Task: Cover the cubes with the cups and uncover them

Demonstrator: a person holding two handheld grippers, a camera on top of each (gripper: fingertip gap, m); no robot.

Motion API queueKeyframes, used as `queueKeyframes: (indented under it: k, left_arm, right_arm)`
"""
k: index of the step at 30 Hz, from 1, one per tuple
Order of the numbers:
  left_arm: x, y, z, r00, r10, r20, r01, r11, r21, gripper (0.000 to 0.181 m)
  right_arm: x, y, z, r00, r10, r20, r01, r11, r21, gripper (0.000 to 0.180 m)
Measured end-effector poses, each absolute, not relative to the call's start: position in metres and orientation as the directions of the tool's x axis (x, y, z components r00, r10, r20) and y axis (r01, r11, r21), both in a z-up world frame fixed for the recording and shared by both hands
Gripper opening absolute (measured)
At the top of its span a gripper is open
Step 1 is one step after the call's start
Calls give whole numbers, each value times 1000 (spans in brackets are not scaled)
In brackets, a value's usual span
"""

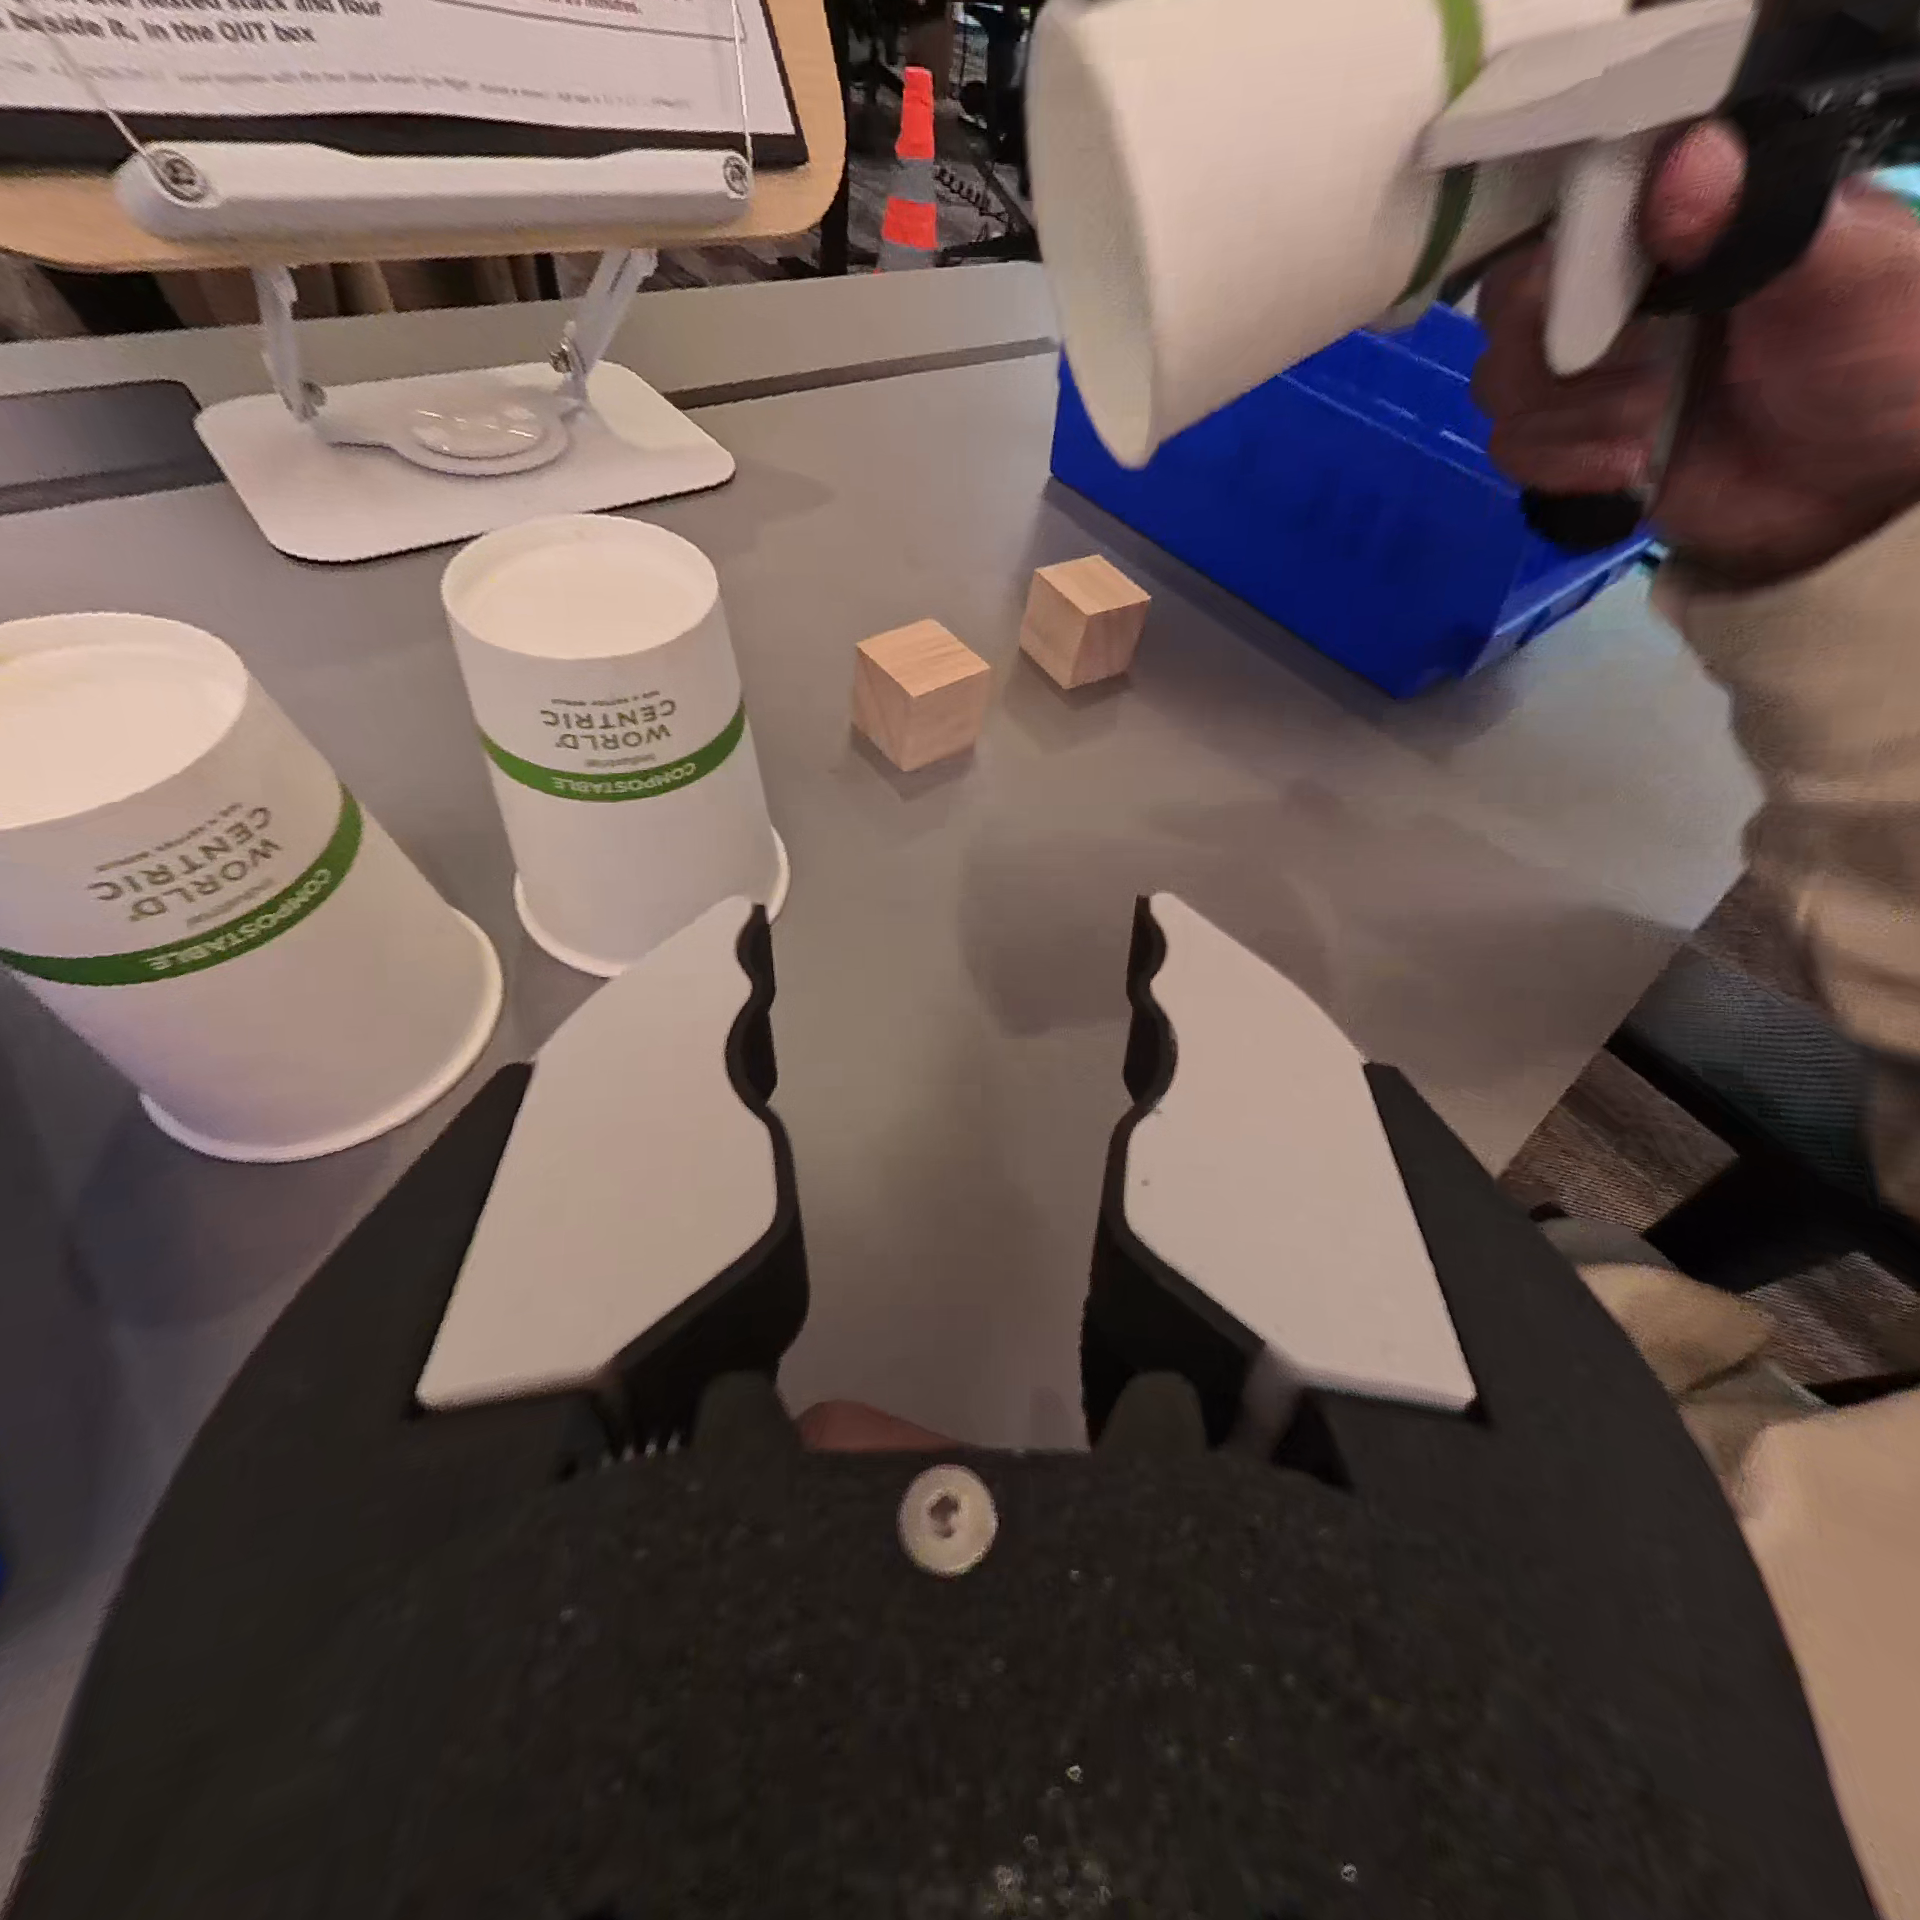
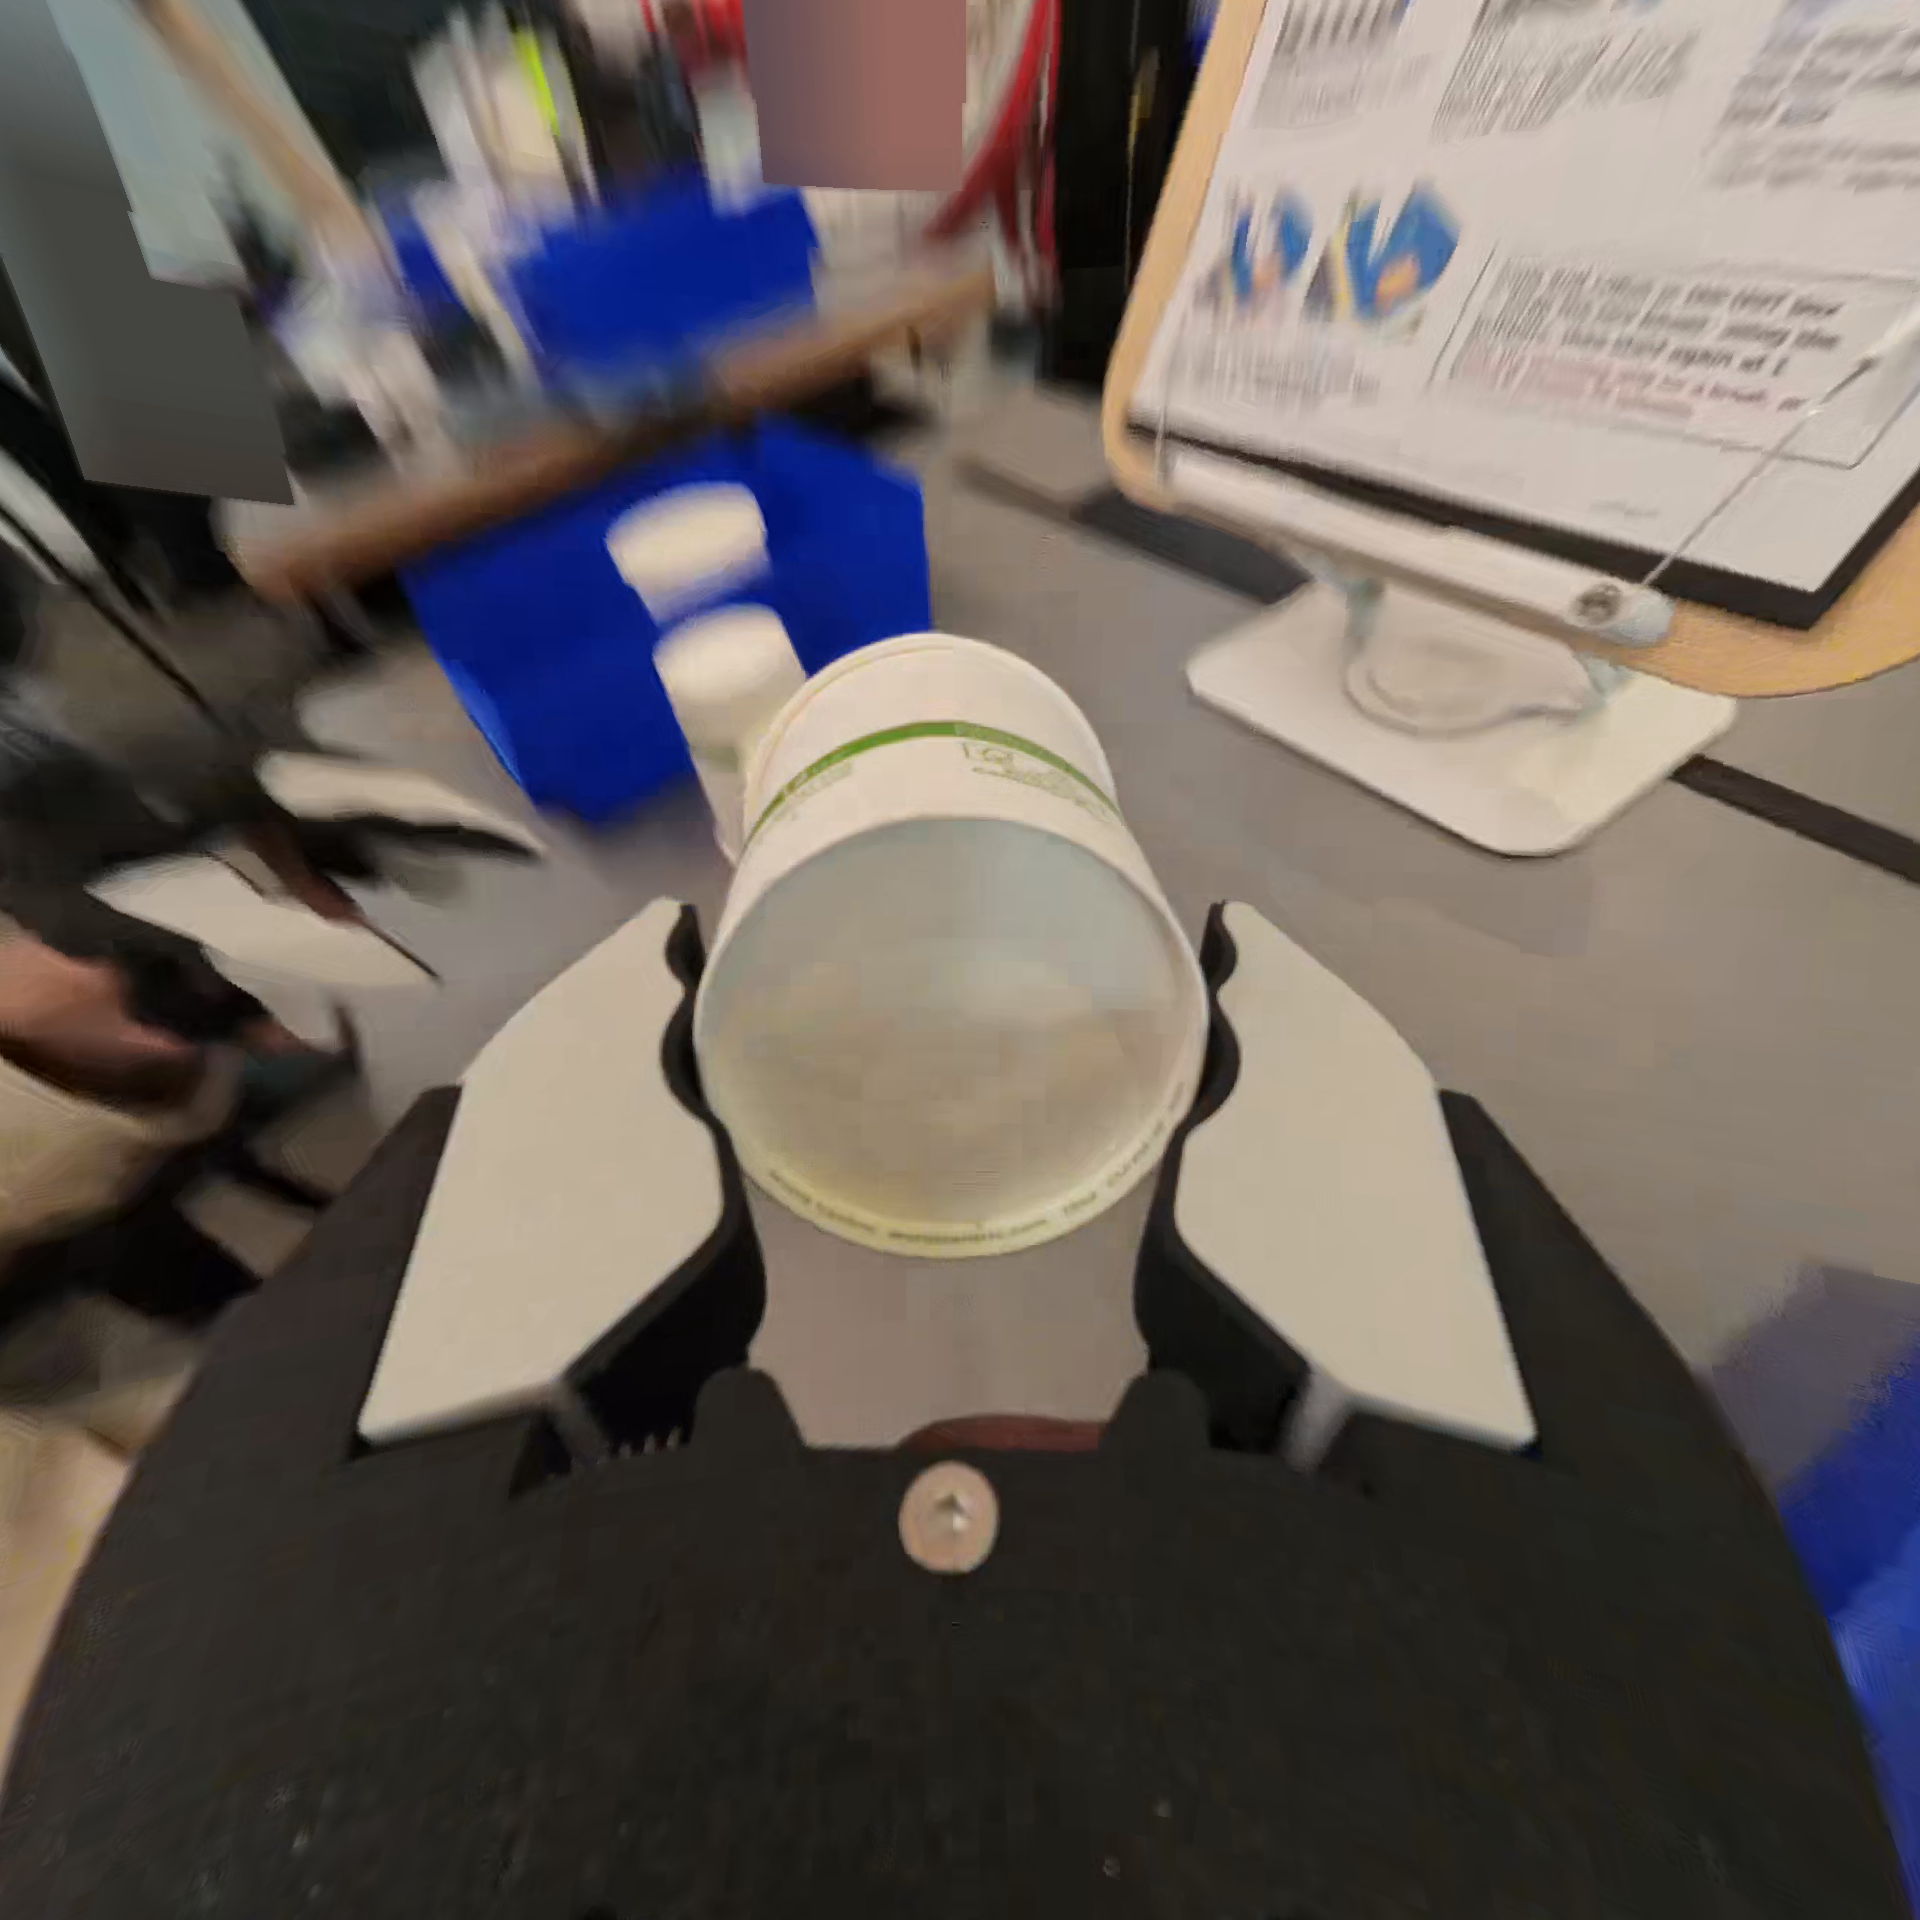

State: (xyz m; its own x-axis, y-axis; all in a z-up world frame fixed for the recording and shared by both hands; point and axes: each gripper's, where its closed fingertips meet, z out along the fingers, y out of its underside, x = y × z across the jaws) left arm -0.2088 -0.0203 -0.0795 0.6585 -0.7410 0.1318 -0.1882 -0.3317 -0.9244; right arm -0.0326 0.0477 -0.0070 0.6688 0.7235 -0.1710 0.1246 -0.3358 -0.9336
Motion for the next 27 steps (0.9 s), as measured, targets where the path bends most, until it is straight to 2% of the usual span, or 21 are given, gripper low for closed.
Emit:
queueKeyframes:
  k: [3,6,8,12,15,21,24,27]
  left_arm:
    - [-216,-16,-86,698,-714,47,-244,-299,-922,65]
    - [-223,-15,-91,718,-696,-12,-285,-279,-917,65]
    - [-224,-16,-93,713,-701,22,-269,-303,-914,65]
    - [-228,-17,-96,703,-706,82,-243,-347,-906,64]
    - [-230,-16,-100,704,-704,92,-243,-361,-900,63]
    - [-228,-19,-100,694,-716,74,-264,-349,-899,63]
    - [-227,-20,-103,693,-718,57,-284,-345,-895,64]
    - [-226,-19,-106,698,-713,64,-285,-358,-889,68]
  right_arm:
    - [-39,72,-29,630,776,11,491,-388,-780,90]
    - [-50,89,-60,503,856,119,756,-368,-541,90]
    - [-55,96,-81,430,892,139,851,-350,-390,90]
    - [-70,102,-105,332,937,112,925,-301,-230,90]
    - [-75,104,-118,293,951,102,948,-274,-163,90]
    - [-77,107,-132,270,959,90,958,-259,-120,90]
    - [-78,103,-136,272,960,59,956,-263,-128,91]
    - [-79,106,-138,256,962,95,959,-240,-153,99]
